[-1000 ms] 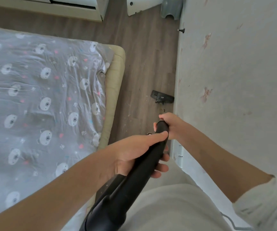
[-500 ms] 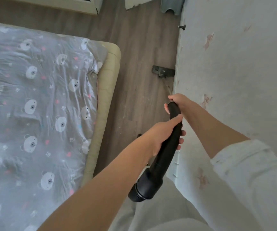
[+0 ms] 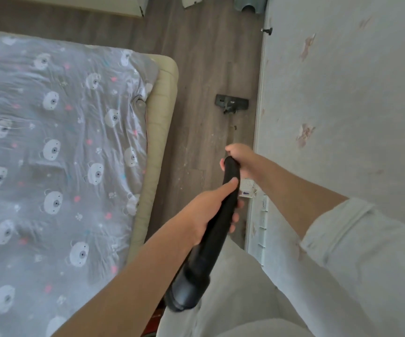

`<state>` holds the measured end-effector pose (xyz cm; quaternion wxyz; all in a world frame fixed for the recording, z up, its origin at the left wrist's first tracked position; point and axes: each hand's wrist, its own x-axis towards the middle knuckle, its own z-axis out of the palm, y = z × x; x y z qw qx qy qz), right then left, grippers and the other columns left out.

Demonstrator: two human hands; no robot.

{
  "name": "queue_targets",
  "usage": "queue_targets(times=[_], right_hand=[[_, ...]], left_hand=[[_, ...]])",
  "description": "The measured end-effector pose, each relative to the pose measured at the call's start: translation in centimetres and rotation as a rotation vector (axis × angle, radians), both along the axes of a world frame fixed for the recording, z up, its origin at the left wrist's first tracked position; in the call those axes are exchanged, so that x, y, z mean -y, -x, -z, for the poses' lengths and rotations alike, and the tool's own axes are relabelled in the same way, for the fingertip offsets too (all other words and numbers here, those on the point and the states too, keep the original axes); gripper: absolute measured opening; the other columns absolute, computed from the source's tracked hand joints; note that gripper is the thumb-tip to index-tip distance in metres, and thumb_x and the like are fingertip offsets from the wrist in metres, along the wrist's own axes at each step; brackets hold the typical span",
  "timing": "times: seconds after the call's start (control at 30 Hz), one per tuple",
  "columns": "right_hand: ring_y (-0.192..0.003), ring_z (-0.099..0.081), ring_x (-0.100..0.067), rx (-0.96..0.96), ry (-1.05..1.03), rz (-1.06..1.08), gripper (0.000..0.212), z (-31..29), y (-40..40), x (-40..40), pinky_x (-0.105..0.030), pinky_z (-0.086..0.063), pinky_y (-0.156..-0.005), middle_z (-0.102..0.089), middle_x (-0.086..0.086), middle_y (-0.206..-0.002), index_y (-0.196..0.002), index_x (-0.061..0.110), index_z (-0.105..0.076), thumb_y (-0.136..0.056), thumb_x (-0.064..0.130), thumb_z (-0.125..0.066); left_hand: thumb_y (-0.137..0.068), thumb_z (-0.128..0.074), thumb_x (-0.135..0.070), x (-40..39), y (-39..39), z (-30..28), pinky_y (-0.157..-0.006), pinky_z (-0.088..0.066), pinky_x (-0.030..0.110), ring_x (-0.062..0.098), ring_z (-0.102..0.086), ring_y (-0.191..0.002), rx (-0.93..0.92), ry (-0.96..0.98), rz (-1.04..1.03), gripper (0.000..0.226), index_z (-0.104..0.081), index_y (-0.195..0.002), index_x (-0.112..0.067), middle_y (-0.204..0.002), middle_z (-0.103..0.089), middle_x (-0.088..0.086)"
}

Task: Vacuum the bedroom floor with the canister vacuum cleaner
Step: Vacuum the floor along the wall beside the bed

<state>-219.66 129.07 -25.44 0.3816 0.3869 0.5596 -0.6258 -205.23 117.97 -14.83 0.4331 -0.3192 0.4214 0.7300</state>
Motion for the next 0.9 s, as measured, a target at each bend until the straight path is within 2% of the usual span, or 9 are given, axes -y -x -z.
queue_targets(times=[0.07,0.17,0.3,0.47,0.63,0.77,0.9], right_hand=[[-0.06,-0.052,-0.024,0.002,0.015,-0.036,0.01,-0.5,-4.9,2.3,-0.037,-0.052,-0.061,-0.047,-0.016,-0.092,-0.108,0.006,-0.044,-0.1,0.012,-0.044],[-0.059,-0.055,-0.025,0.037,0.038,-0.069,0.02,-2.0,-11.8,5.5,-0.04,-0.053,-0.067,-0.052,-0.016,-0.088,-0.118,0.006,-0.045,-0.1,0.014,-0.045],[-0.061,-0.059,-0.025,0.134,0.096,-0.099,0.02,-5.2,-20.7,8.9,-0.038,-0.056,-0.065,-0.057,-0.015,-0.086,-0.116,0.009,-0.048,-0.099,0.02,-0.05],[-0.061,-0.06,-0.025,0.191,0.178,-0.059,0.013,-8.2,-26.2,10.5,-0.036,-0.05,-0.056,-0.057,-0.016,-0.084,-0.106,0.012,-0.047,-0.098,0.021,-0.053],[-0.061,-0.057,-0.022,0.184,0.201,-0.103,0.01,-8.8,-25.7,10.1,-0.03,-0.054,-0.052,-0.05,-0.014,-0.087,-0.097,0.011,-0.046,-0.099,0.018,-0.052],[-0.058,-0.056,-0.021,0.152,0.177,-0.136,0.013,-5.7,-22.1,8.9,-0.028,-0.055,-0.053,-0.05,-0.016,-0.086,-0.102,0.01,-0.046,-0.1,0.022,-0.051],[-0.077,-0.055,-0.023,0.097,0.117,-0.045,0.019,-1.5,-15.6,8.1,-0.025,-0.057,-0.056,-0.044,-0.018,-0.111,-0.109,0.008,-0.044,-0.1,0.022,-0.053]], left_hand=[[-0.088,-0.073,-0.052,2.3,-4.9,-1.4,-0.05,-0.051,0.03,0.016,-0.06,-0.058,0.031,0.004,-0.007,0.053,-0.066,-0.119,-0.01,-0.08,-0.069,0.001],[-0.082,-0.076,-0.053,5.6,-11.8,-4.5,-0.048,-0.049,0.029,0.016,-0.057,-0.056,0.078,0.002,-0.026,0.057,-0.068,-0.119,-0.01,-0.08,-0.067,0.002],[-0.086,-0.073,-0.047,9.6,-19.5,-9.3,-0.046,-0.049,0.029,0.016,-0.055,-0.055,0.125,-0.024,-0.048,0.051,-0.066,-0.117,-0.008,-0.078,-0.063,0.003],[-0.089,-0.071,-0.048,11.4,-24.7,-13.4,-0.047,-0.049,0.026,0.016,-0.057,-0.052,0.14,0.008,-0.053,0.044,-0.068,-0.112,-0.01,-0.076,-0.064,0.002],[-0.091,-0.07,-0.051,10.0,-25.1,-13.7,-0.046,-0.05,0.027,0.016,-0.059,-0.052,0.08,0.035,-0.121,0.045,-0.069,-0.103,-0.007,-0.073,-0.067,0.002],[-0.091,-0.068,-0.055,7.6,-22.0,-10.1,-0.048,-0.052,0.026,0.017,-0.062,-0.052,0.073,0.106,-0.1,0.047,-0.071,-0.092,-0.008,-0.068,-0.069,0.002],[-0.095,-0.065,-0.054,6.1,-15.6,-4.3,-0.049,-0.053,0.025,0.016,-0.06,-0.048,0.029,0.142,0.012,0.045,-0.067,-0.09,-0.009,-0.063,-0.066,0.003]])
